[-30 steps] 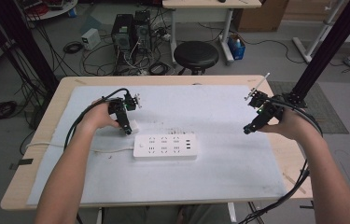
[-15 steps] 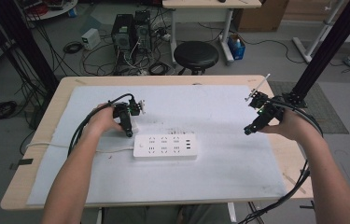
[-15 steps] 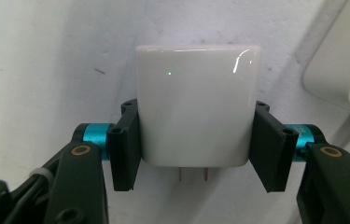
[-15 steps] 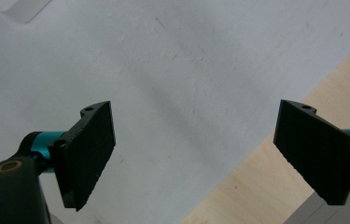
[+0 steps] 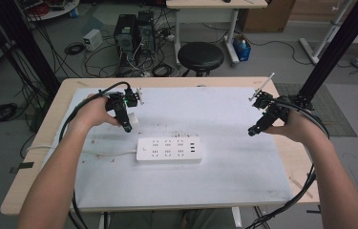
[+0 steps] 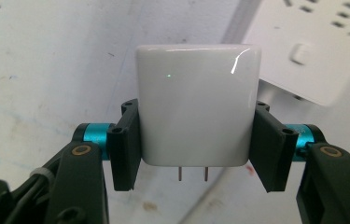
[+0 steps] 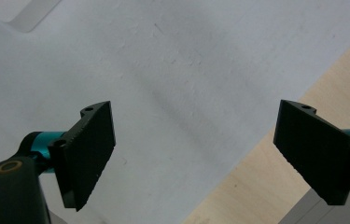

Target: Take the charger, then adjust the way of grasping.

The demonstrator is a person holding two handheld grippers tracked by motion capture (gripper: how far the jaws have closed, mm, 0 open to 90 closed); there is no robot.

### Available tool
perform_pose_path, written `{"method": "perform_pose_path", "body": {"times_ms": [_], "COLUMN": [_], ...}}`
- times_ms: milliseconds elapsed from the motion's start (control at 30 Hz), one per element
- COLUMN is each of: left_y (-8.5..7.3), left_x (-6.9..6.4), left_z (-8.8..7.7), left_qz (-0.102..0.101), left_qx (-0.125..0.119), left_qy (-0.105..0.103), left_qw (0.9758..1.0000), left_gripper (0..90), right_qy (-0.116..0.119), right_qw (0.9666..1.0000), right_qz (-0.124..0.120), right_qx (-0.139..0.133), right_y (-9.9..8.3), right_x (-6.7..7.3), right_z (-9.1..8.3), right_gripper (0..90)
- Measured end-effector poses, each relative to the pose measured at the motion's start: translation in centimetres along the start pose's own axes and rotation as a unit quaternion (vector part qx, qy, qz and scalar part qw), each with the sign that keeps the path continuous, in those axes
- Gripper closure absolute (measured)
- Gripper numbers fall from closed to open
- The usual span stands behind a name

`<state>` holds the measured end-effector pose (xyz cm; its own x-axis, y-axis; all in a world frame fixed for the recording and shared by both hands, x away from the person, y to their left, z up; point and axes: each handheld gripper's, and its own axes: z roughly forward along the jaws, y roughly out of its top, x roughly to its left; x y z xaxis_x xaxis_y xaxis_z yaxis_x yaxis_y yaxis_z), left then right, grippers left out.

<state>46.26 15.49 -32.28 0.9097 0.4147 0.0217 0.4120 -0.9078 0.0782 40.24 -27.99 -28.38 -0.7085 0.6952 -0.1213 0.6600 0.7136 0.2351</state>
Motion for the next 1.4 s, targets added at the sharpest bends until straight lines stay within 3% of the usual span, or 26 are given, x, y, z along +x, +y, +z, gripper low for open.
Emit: {"method": "perform_pose_path", "body": {"times_ms": [167, 333, 433, 533, 700, 800, 1000, 1067, 1133, 1333, 1400], "left_y": [-0.3, -0.4, -0.1, 0.5, 2.1, 3.3, 6.0, 6.8, 7.6, 9.8, 10.5], "left_x": [-0.9, -1.8, -2.6, -3.7, -5.6, -6.7, -9.0, -9.8, -10.4, -12.2, -12.8], "left_z": [-2.7, -4.1, -4.8, -5.6, -6.4, -6.5, -5.8, -5.5, -5.2, -4.6, -4.6], "left_qz": [-0.002, 0.003, 0.014, 0.031, 0.074, 0.098, 0.145, 0.158, 0.168, 0.185, 0.187], "left_qx": [-0.005, -0.011, -0.018, -0.041, -0.085, -0.124, -0.192, -0.208, -0.216, -0.244, -0.253], "left_qy": [0.009, 0.015, 0.021, 0.023, 0.020, 0.013, -0.016, -0.019, -0.018, -0.014, -0.010], "left_qw": [0.9999, 0.9998, 0.9995, 0.9984, 0.9934, 0.9874, 0.9705, 0.9652, 0.9616, 0.9519, 0.9492], "left_gripper": [42.4, 42.4, 42.4, 42.4, 42.4, 42.4, 42.4, 42.4, 42.4, 42.4, 42.4], "right_qy": [0.001, -0.002, 0.004, 0.003, 0.038, 0.074, 0.167, 0.201, 0.238, 0.339, 0.361], "right_qw": [1.0000, 0.9997, 0.9990, 0.9975, 0.9932, 0.9879, 0.9653, 0.9538, 0.9394, 0.8867, 0.8759], "right_qz": [0.009, 0.025, 0.045, 0.069, 0.110, 0.134, 0.189, 0.210, 0.230, 0.289, 0.290], "right_qx": [0.000, 0.005, -0.002, -0.012, -0.013, -0.026, -0.066, -0.077, -0.091, -0.124, -0.135], "right_y": [0.2, 0.2, -0.1, -0.4, -0.6, -0.7, -0.9, -0.9, -1.0, -0.8, -0.3], "right_x": [0.4, 0.9, 1.3, 1.4, 1.3, 1.3, 1.4, 1.6, 1.6, 2.1, 2.5], "right_z": [-0.4, -0.5, -1.3, -2.1, -2.6, -2.8, -2.8, -2.6, -2.3, -1.1, -0.9], "right_gripper": [12.2, 12.2, 12.2, 12.3, 12.2, 12.2, 12.4, 13.0, 16.4, 23.0, 26.7]}}
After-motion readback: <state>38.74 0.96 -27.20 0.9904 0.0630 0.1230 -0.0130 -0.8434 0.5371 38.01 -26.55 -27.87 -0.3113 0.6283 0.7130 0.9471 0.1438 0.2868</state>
